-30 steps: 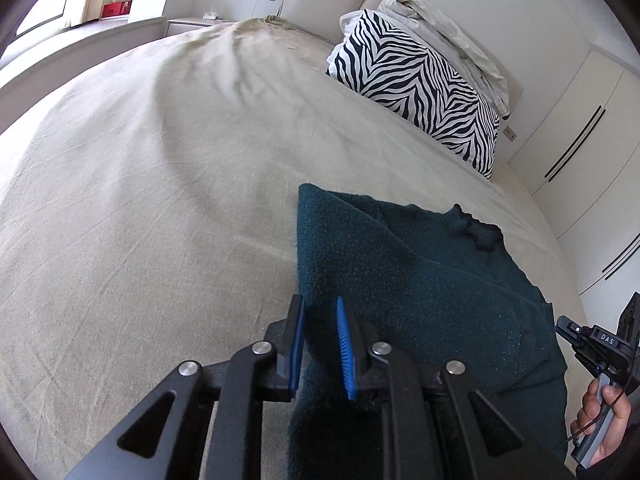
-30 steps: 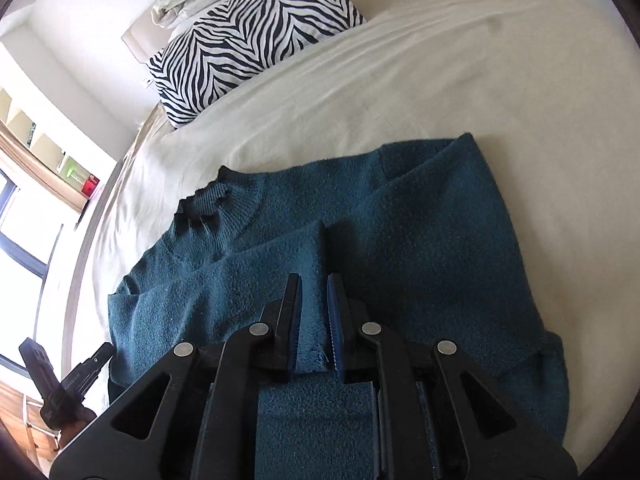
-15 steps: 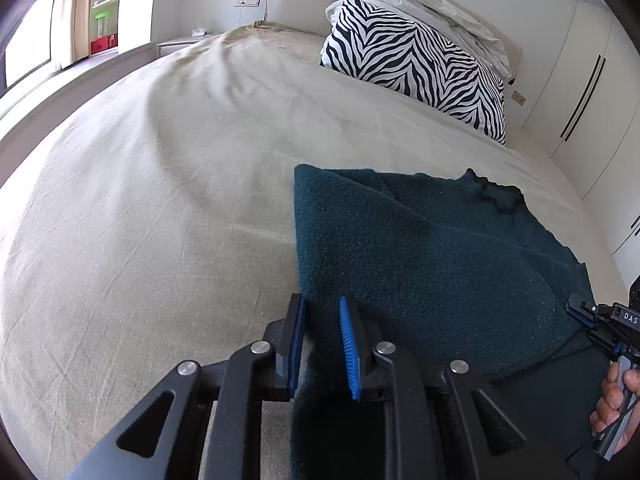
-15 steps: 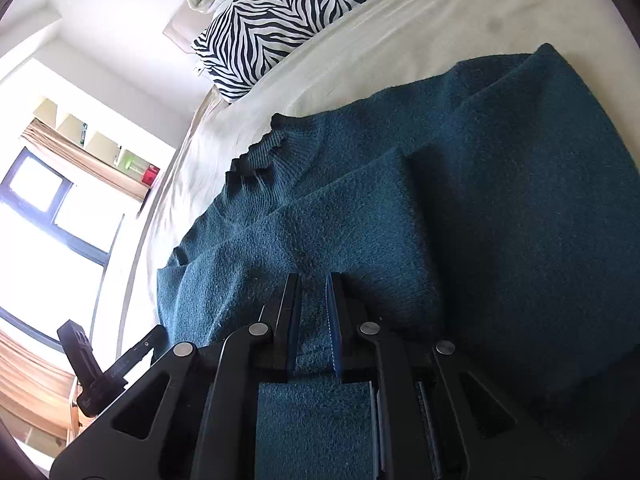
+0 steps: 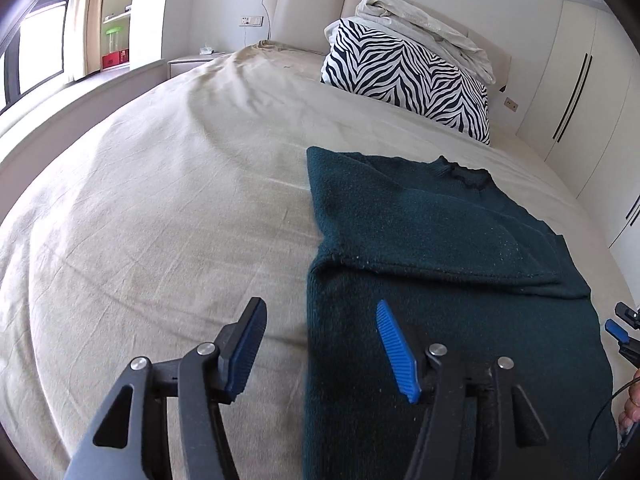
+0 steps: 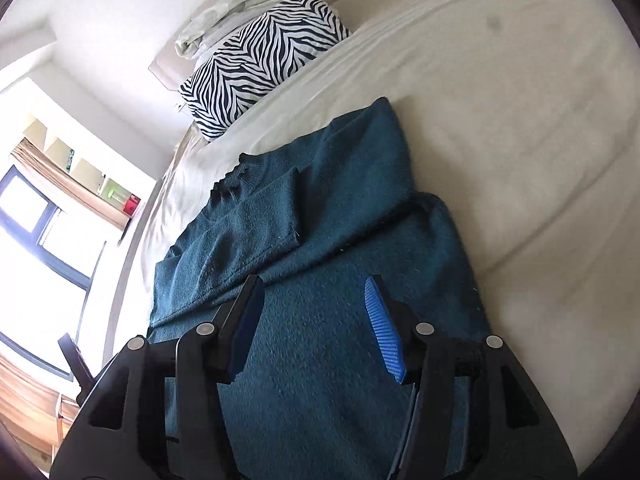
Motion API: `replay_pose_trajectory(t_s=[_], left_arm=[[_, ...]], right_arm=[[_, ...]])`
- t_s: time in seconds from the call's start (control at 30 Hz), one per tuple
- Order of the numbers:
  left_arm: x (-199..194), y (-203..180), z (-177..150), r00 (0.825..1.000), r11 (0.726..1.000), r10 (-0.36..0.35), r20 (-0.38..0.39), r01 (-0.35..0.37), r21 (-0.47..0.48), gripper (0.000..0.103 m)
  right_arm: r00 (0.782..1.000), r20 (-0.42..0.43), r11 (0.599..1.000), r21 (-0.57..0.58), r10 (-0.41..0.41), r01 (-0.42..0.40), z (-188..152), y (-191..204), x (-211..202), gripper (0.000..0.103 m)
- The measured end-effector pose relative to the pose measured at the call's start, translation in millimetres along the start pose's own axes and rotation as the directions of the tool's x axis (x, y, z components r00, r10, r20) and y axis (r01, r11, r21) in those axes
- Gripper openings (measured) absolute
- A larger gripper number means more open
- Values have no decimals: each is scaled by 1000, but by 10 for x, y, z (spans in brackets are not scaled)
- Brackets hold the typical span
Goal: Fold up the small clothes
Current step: 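Release the sweater with both tools and move to the hem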
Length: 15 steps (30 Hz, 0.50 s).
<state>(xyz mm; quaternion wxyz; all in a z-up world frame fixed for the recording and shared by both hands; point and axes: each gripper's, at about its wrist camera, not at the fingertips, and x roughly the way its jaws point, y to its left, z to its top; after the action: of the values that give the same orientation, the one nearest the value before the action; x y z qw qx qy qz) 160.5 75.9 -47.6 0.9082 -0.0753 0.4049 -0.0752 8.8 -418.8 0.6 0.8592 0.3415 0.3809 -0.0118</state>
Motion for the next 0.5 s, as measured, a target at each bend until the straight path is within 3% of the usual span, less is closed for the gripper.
replay_pose_trajectory(t_s=[0.27,0.5], left_arm=[[-701,265,-771,998,982,-28,-62,16,-188,71],[-989,297,-1204,980,981,-83,-183,48,-185,73]], right_arm=[[999,8,995,86,-50,50,-614,-601,-880,52],[997,-43,994,81,-72,75,-917,-909,-1130,52]])
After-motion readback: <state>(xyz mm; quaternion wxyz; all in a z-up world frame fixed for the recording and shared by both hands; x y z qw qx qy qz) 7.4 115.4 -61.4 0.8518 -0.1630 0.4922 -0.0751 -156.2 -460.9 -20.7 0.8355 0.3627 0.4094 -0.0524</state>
